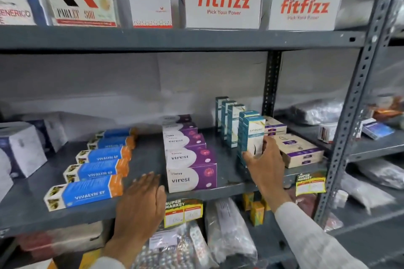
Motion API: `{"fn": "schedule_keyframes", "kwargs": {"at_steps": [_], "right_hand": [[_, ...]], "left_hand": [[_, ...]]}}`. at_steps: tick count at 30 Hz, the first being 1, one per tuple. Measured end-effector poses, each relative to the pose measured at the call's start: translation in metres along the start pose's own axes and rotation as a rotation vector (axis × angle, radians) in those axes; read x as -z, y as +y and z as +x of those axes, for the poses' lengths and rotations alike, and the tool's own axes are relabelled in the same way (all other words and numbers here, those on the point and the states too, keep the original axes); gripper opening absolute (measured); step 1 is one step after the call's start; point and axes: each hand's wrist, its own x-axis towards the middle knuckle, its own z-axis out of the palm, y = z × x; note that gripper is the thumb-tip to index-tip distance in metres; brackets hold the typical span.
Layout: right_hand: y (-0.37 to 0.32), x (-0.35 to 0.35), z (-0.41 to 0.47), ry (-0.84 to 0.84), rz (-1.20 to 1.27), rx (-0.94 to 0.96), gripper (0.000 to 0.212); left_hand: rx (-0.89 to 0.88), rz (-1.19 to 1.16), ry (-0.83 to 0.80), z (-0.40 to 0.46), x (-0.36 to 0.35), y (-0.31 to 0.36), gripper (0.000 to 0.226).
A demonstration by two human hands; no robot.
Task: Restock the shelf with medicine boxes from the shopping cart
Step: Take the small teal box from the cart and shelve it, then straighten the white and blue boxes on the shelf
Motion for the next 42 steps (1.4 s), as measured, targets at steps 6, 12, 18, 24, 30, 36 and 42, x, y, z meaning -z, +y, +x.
{"fn": "schedule_keyframes", "kwargs": {"at_steps": [6, 12, 18, 24, 30, 36, 42], "right_hand": [[0.010, 0.000, -0.014, -0.047, 0.029, -0.022, 0.080], [0.009, 0.012, -0.037, 0.059, 0.111, 0.032, 0.069], [-0.025, 0.018, -0.066, 0.022, 0.206, 0.275, 0.042], [-0.126, -0.005, -0.104, -0.094, 0.303, 0.584, 0.028], [-0.245, -0.090, -0.180, -0.402, 0.445, 0.557, 0.022], [-0.332, -0.188, -0.270, -0.764, 0.479, 0.376, 0.050], [-0.381, -0.246, -0.315, -0.926, 0.530, 0.109, 0.073]], "left_hand": [[0.024, -0.028, 0.004, -0.001, -0.004, -0.001, 0.061], [0.064, -0.098, -0.008, -0.002, -0.001, 0.002, 0.064], [0.201, -0.477, 0.152, -0.022, 0.034, -0.005, 0.046], [0.213, -0.649, 0.361, -0.038, 0.089, -0.054, 0.037], [0.216, -0.530, 0.517, -0.075, 0.145, -0.188, 0.034], [0.549, -0.607, 0.675, -0.107, 0.166, -0.327, 0.056], [0.640, -0.951, 0.396, -0.103, 0.164, -0.390, 0.058]]}}
